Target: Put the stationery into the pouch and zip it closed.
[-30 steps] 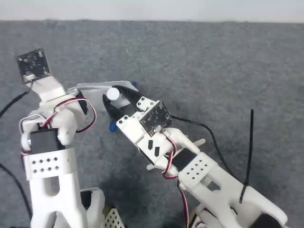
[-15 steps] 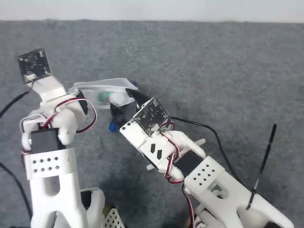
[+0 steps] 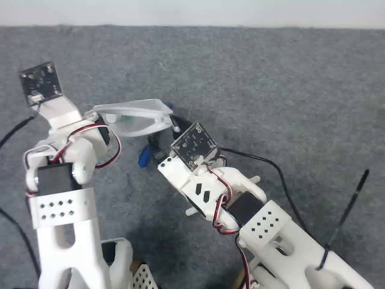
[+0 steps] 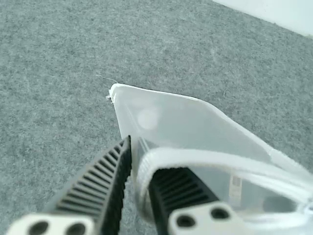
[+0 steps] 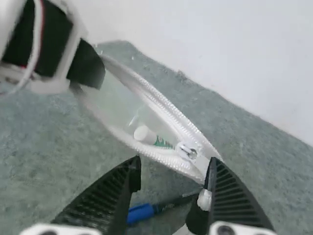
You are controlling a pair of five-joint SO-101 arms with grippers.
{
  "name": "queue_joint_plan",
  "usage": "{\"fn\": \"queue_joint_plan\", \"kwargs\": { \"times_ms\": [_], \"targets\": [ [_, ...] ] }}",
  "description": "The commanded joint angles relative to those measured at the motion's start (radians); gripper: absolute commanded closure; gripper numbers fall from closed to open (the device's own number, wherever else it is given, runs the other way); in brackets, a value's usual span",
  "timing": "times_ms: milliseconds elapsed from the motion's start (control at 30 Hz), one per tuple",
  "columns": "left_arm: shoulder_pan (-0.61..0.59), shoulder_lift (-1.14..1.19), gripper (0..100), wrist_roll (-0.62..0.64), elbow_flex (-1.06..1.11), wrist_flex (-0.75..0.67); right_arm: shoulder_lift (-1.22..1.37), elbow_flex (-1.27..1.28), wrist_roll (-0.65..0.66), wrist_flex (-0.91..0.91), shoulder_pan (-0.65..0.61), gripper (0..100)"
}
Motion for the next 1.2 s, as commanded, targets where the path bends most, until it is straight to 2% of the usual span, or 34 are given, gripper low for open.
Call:
{"fn": "queue_joint_plan", "kwargs": {
  "times_ms": [0, 133, 433, 500, 767, 967, 1167],
  "targets": [
    [-0.005, -0.006, 99, 0.011, -0.013, -0.034, -0.033, -0.114, 0.005, 0.122, 0.021, 80.0],
    [-0.005, -0.006, 99, 0.011, -0.013, -0.034, -0.030, -0.175, -0.075, 0.237, 0.054, 80.0],
    [-0.008, -0.008, 99, 0.006, -0.016, -0.034, -0.028, -0.285, -0.084, 0.453, 0.071, 80.0],
    [-0.040, -0.008, 99, 0.006, -0.016, -0.035, -0.028, -0.296, -0.084, 0.481, 0.077, 80.0],
    [-0.100, -0.008, 99, 0.006, -0.015, -0.031, 0.012, -0.302, -0.080, 0.487, 0.171, 80.1],
    [-0.150, -0.008, 99, 0.006, -0.015, -0.031, 0.153, -0.345, -0.084, 0.492, 0.174, 80.1],
    [-0.152, -0.006, 99, 0.006, -0.004, -0.032, 0.323, -0.400, -0.078, 0.495, 0.176, 80.1]
  ]
}}
